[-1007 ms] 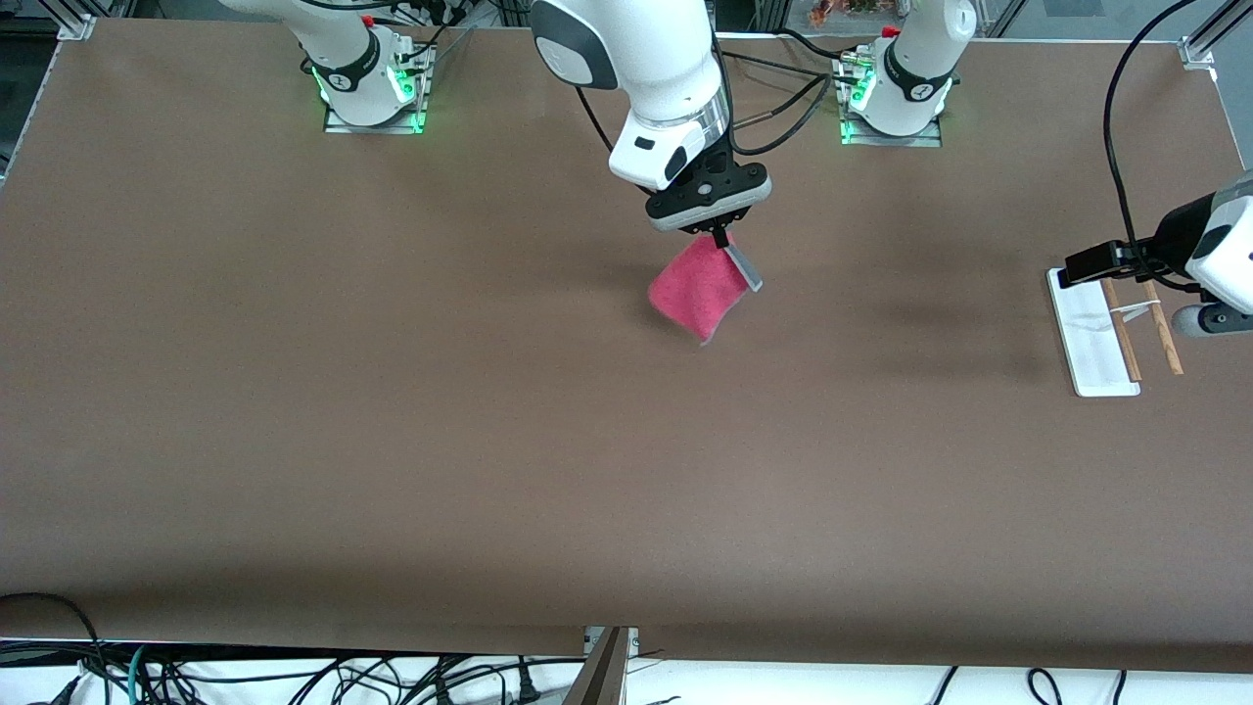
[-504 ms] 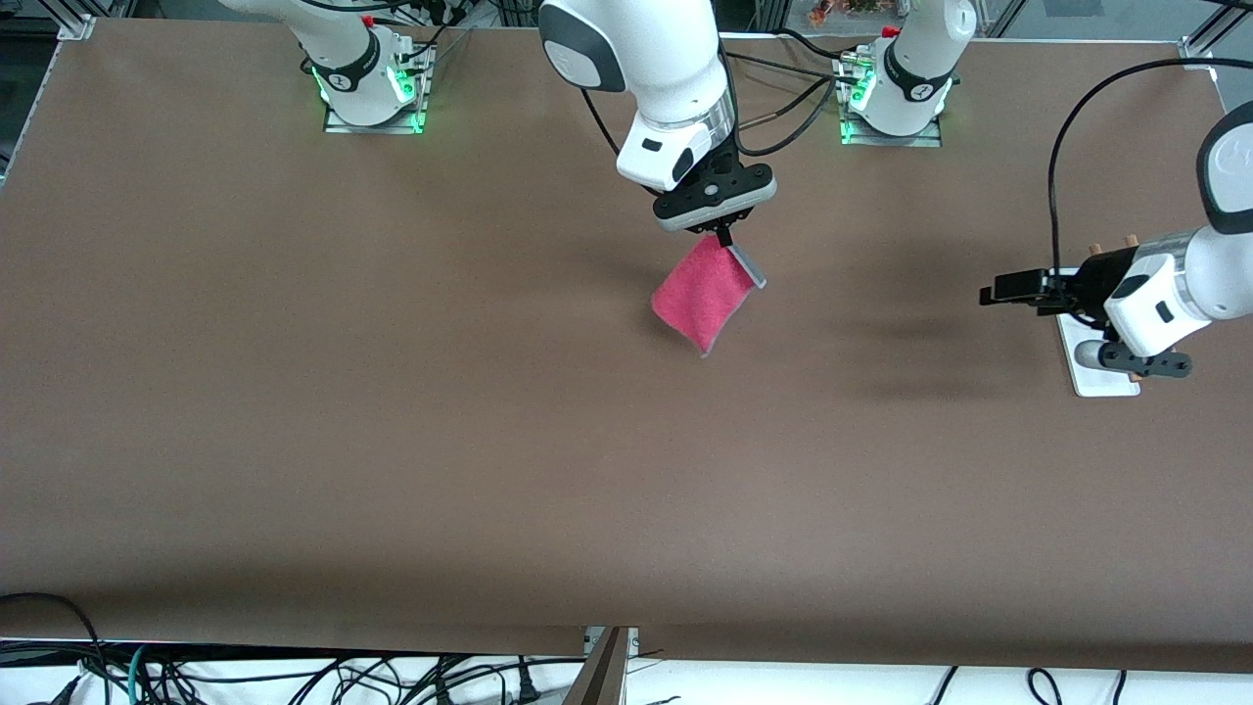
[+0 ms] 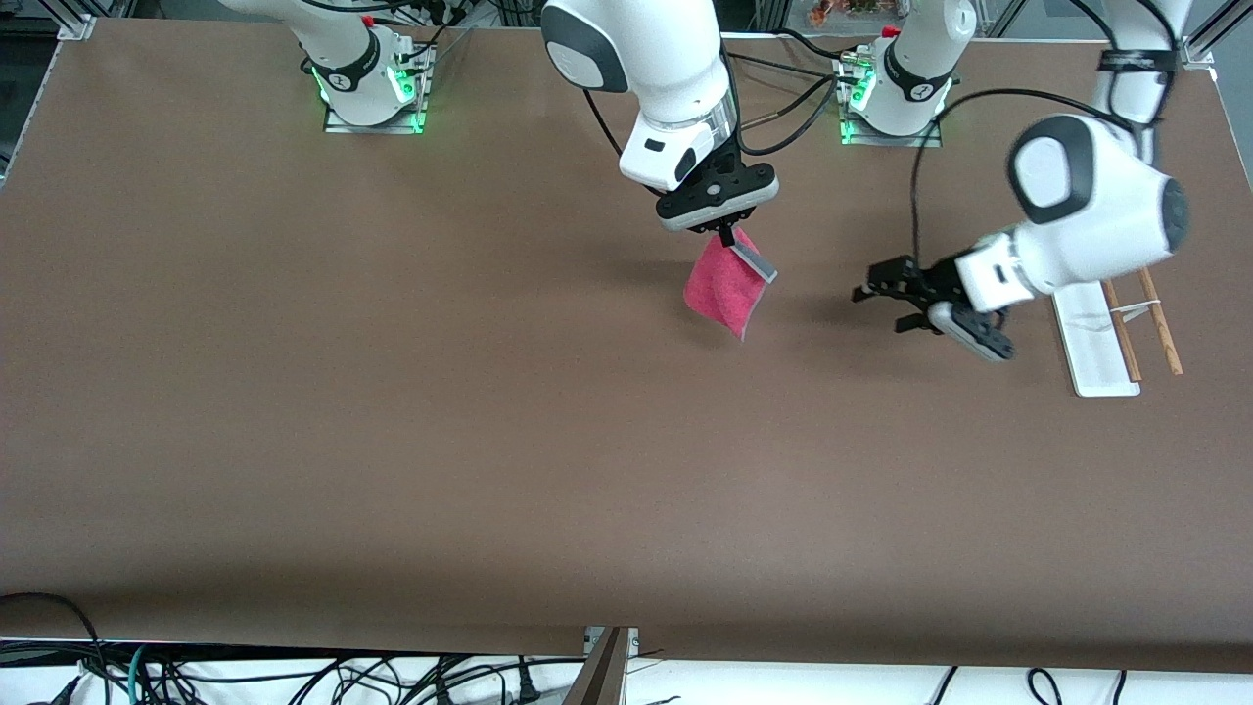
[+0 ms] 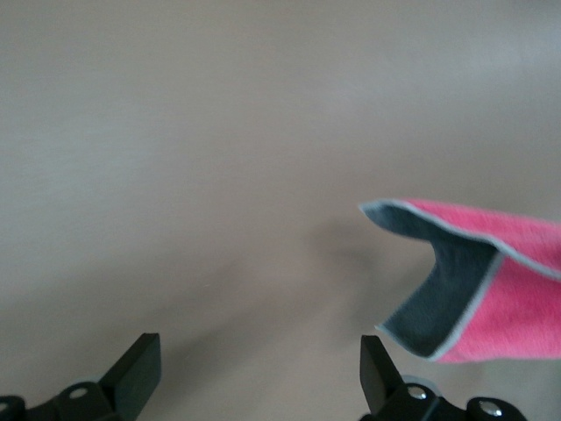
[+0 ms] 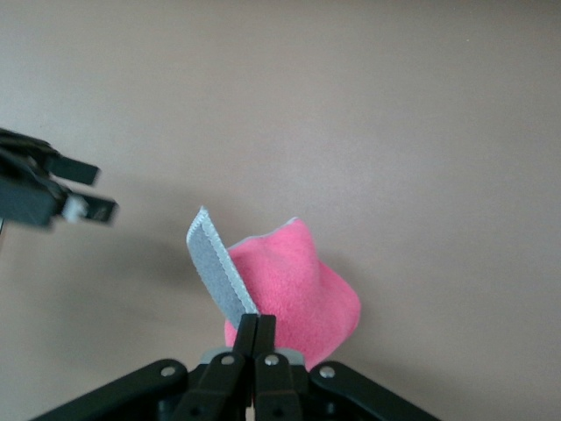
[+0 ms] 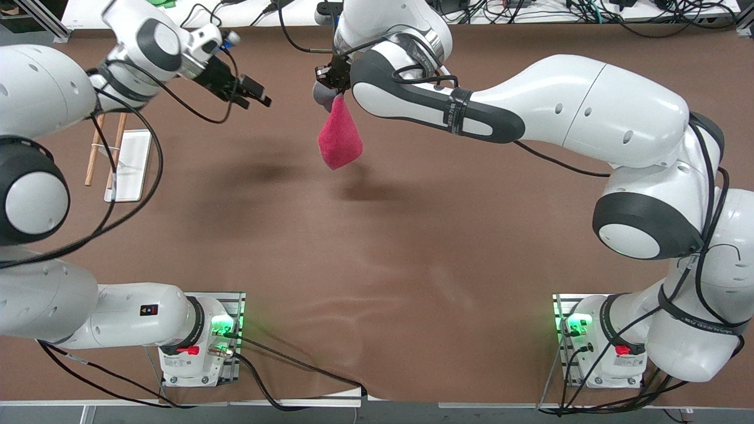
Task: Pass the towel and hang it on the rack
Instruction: 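Hold the towel up with the right gripper while the left gripper approaches it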
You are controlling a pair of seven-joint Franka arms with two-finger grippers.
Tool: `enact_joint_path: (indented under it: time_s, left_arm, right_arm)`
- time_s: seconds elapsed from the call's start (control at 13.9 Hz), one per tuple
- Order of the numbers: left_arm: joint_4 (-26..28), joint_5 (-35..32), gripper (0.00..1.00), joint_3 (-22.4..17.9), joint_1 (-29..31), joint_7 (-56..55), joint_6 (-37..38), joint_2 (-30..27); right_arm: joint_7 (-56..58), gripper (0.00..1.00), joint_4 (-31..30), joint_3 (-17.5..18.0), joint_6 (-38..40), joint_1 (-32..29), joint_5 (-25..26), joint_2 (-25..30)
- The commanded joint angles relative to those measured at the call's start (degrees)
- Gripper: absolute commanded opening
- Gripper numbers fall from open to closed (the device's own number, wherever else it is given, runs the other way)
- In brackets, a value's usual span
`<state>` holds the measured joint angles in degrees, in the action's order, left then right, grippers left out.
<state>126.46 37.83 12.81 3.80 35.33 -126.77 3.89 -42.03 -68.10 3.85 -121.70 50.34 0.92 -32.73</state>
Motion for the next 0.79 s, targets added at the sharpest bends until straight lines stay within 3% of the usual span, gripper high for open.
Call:
enact_joint_path:
  time_s: [0.0, 0.22, 0.36, 0.72]
  left_arm:
    - [5.6, 1.7, 1.00, 5.8, 0.2, 8.5, -5.1, -4.6]
    - [8.4, 2.2, 1.00, 9.9, 0.2, 28.2, -11.3, -2.4]
    - [10.5, 6.2, 1.00, 12.4, 0.2, 37.8, -12.8, -1.2]
    - [11.3, 10.5, 1.00, 20.7, 0.2, 41.1, -21.1, -0.7]
  right_arm:
    - [-0.4, 0.00, 1.8, -0.5, 0.1, 0.6, 0.6, -0.8]
    - [-0.4, 0.00, 1.8, -0.6, 0.1, 0.6, 0.6, -0.8]
    - [-0.3, 0.00, 1.8, -0.5, 0.1, 0.6, 0.6, -0.8]
    - [-0.2, 0.00, 1.8, -0.6, 0.1, 0.6, 0.6, -0.8]
